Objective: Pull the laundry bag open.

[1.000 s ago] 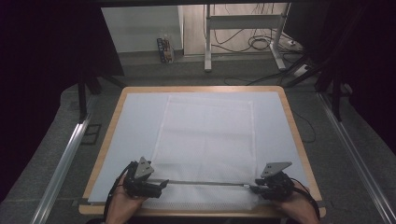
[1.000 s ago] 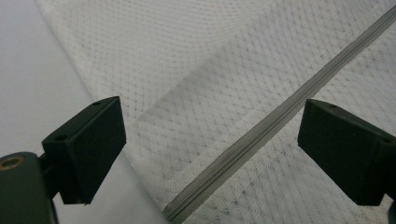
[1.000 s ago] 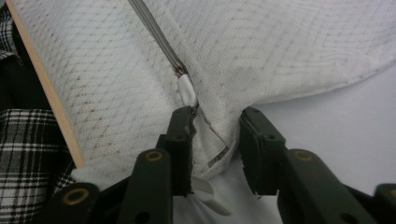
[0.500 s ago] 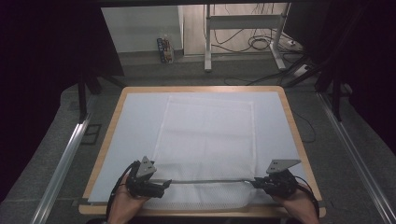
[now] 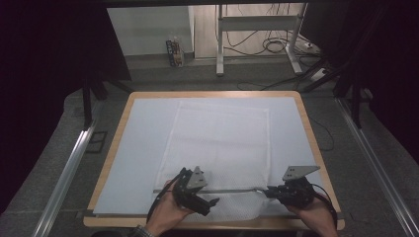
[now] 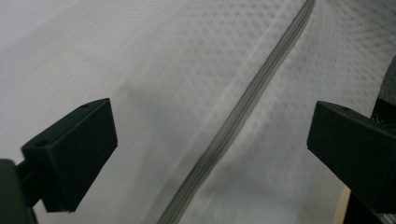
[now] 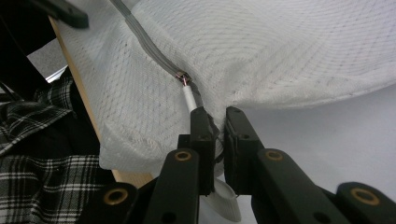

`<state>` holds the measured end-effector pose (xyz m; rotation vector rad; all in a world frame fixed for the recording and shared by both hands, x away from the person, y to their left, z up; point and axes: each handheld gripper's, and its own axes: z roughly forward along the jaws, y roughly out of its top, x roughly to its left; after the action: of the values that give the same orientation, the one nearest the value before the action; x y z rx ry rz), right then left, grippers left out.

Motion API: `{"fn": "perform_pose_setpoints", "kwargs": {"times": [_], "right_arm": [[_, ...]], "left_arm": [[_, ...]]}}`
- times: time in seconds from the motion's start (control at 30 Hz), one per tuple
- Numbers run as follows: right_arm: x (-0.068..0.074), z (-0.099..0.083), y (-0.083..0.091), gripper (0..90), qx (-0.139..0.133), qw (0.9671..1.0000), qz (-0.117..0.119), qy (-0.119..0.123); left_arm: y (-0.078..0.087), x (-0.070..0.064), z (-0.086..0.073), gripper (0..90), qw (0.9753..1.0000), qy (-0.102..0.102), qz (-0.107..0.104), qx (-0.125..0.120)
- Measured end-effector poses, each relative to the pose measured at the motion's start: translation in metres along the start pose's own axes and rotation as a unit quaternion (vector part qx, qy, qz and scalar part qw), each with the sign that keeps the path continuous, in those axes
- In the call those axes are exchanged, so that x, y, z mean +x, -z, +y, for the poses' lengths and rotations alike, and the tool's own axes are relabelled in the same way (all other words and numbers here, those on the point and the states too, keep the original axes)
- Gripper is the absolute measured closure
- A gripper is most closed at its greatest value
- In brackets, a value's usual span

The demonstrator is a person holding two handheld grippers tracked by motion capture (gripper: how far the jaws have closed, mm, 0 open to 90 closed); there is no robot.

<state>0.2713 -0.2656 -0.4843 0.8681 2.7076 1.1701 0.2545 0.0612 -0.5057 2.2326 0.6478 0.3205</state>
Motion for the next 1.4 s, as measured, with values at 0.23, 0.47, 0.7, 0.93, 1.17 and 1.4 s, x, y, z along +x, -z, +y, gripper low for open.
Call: {"fn": "perform_pose_setpoints", "kwargs": {"times": [0.23, 0.47, 0.7, 0.93, 1.17, 1.4], "right_arm": [[0.002, 0.003, 0.001, 82.2, 0.004, 1.0, -0.003, -0.007], [0.003, 0.005, 0.001, 82.1, 0.004, 0.9998, -0.002, -0.02], [0.005, 0.008, 0.002, 81.9, 0.002, 0.9997, -0.002, -0.026], [0.007, 0.009, 0.0, 81.8, 0.007, 0.9996, 0.0, -0.028], [0.005, 0.008, -0.001, 81.5, 0.009, 0.9995, -0.005, -0.031], [0.005, 0.007, -0.001, 81.3, 0.011, 0.9993, -0.012, -0.034]], "left_arm": [[-0.033, -0.009, 0.026, 0.0, 0.9998, -0.007, -0.015, -0.007], [-0.051, -0.02, 0.045, 0.0, 0.9994, -0.027, -0.018, -0.009], [-0.071, -0.031, 0.061, 0.0, 0.9988, -0.048, 0.008, -0.001], [-0.082, -0.036, 0.068, 0.2, 0.9981, -0.053, 0.032, 0.0], [-0.07, -0.03, 0.068, 2.9, 0.9988, -0.022, 0.029, -0.031], [-0.062, -0.025, 0.058, 4.6, 0.9992, -0.003, 0.027, -0.029]]}}
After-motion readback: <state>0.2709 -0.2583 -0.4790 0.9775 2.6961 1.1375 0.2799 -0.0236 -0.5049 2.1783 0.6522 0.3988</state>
